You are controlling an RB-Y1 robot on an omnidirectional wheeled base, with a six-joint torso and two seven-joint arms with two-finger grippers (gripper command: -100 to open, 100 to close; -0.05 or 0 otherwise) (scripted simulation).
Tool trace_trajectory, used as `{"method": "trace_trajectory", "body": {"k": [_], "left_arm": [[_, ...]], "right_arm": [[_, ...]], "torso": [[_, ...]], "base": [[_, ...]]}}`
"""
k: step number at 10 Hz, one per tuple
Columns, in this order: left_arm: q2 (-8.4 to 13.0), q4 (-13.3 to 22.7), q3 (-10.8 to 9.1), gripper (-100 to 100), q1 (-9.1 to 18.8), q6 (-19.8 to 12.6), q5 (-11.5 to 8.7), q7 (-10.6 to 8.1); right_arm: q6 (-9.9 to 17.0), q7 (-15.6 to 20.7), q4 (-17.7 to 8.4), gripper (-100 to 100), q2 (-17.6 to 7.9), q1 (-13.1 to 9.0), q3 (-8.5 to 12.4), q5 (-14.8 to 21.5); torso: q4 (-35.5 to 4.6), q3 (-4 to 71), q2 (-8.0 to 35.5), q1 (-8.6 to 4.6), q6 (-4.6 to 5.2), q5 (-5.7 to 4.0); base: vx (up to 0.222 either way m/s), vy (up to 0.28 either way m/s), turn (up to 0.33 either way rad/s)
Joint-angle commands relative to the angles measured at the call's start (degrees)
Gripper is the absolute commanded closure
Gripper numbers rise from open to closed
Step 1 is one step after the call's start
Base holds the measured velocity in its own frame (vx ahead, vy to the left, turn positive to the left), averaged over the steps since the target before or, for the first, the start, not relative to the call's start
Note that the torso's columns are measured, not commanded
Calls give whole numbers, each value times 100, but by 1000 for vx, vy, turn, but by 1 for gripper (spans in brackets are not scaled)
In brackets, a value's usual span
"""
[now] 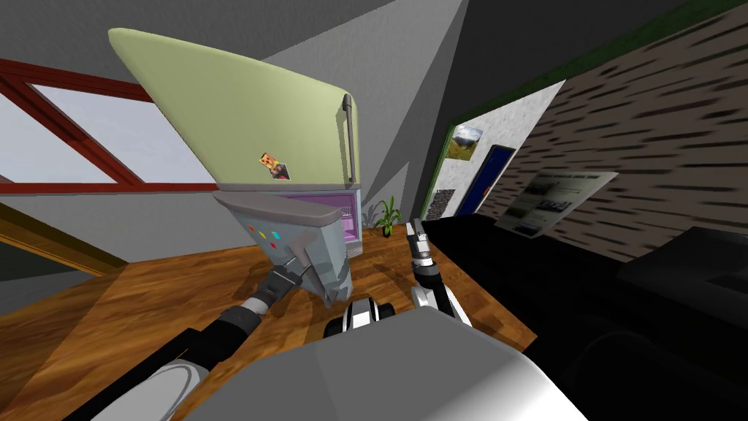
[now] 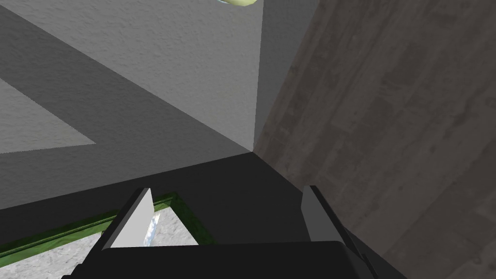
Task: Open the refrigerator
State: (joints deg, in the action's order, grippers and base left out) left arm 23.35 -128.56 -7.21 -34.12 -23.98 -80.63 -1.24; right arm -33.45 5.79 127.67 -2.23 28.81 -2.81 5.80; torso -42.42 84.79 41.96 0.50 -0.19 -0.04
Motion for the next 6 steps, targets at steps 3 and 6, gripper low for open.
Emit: {"method": "trace_trajectory", "body": {"k": [3,6], "left_arm": [[101,-64,200,100,144,-94,-114,195],[133,-81,286,100,182,-148,-149,251]], "right_arm": [[0,0,0,0,0,-1,0,0],[0,0,0,0,0,0,0,0]], "torso": [[3,4,-2,6,3,2],[-2,-3,7,-29,10,-6]], "base": [[-201,238,-85],[-180,242,-43]]}}
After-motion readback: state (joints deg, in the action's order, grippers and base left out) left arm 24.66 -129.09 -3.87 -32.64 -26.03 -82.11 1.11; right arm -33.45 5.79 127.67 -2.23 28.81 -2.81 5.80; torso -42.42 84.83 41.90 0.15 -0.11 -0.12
